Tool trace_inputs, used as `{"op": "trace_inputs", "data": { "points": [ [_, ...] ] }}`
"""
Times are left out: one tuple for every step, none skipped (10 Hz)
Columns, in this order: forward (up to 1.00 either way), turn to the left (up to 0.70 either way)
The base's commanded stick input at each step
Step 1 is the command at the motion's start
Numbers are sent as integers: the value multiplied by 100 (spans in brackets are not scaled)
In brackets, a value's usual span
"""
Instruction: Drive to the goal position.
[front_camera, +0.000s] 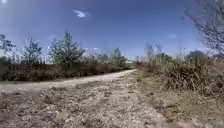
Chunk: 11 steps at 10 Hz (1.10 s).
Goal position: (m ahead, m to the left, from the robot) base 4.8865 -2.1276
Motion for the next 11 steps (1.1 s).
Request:
{"op": "trace_inputs", "data": {
  "points": [
    [70, -27],
    [70, -23],
    [70, -6],
    [70, 0],
    [70, 0],
    [70, 0],
    [70, 0],
    [70, 0],
    [70, 0],
    [70, 0],
    [70, 0]
  ]
}}
